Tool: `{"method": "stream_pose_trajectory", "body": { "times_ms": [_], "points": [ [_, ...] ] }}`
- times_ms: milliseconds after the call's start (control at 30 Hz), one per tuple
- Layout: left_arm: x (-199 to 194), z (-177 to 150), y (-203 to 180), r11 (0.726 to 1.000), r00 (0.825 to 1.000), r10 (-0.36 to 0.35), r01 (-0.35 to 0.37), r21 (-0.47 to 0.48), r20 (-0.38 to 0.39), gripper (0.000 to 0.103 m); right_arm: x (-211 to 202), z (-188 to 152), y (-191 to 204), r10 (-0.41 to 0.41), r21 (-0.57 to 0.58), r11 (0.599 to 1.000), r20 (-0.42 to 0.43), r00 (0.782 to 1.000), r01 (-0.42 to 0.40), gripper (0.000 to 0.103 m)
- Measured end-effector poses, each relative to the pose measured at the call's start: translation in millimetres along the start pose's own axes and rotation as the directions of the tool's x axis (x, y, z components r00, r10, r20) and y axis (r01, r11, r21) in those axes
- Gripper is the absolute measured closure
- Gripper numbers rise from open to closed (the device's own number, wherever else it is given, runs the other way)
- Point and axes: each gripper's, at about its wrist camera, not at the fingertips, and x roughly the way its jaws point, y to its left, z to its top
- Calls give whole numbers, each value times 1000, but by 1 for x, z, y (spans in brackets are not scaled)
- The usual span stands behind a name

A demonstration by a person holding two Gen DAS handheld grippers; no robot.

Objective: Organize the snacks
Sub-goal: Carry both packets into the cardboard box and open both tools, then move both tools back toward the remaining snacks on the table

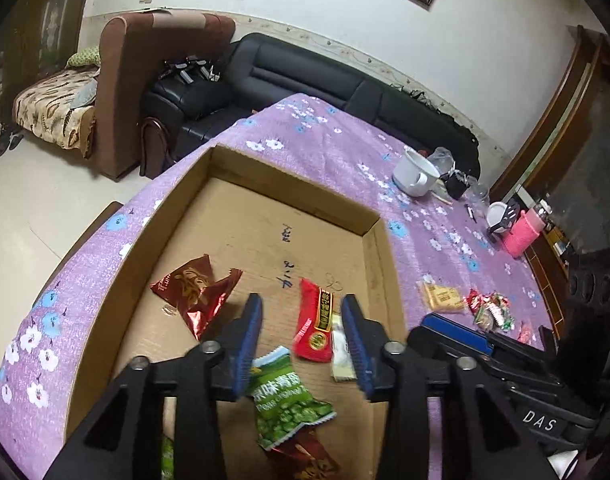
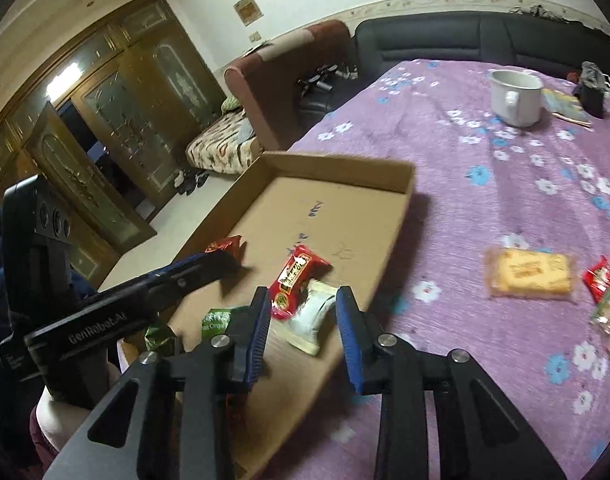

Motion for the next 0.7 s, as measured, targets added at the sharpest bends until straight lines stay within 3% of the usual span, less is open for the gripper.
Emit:
{"method": "stream_pose_trajectory", "body": {
  "times_ms": [100, 233, 300, 400, 500, 700],
  "points": [
    [-12, -3, -10, 999, 999, -30, 30, 14, 22, 45, -24, -9, -10, -20, 16, 1000, 40, 999, 19, 68],
    [-29, -11, -36, 995, 993, -77, 71, 66, 88, 23, -62, -22, -31, -67, 50, 997, 110, 992, 61, 64],
    [-30, -15, -53, 991, 990, -107, 99, 87, 88, 21, -84, -30, -44, -104, 64, 993, 148, 984, 95, 62],
    [-25, -23, -81, 972, 976, -214, 210, 104, 36, 21, -114, -44, -65, -162, 97, 985, 180, 970, 146, 57],
    [-16, -34, -109, 938, 944, -329, 331, 105, -40, 21, -140, -58, -85, -224, 128, 971, 188, 956, 203, 57],
    [0, -58, -160, 919, 937, -312, 339, 199, -156, 21, -177, -84, -129, -302, 223, 940, 190, 934, 259, 56]
  ]
}}
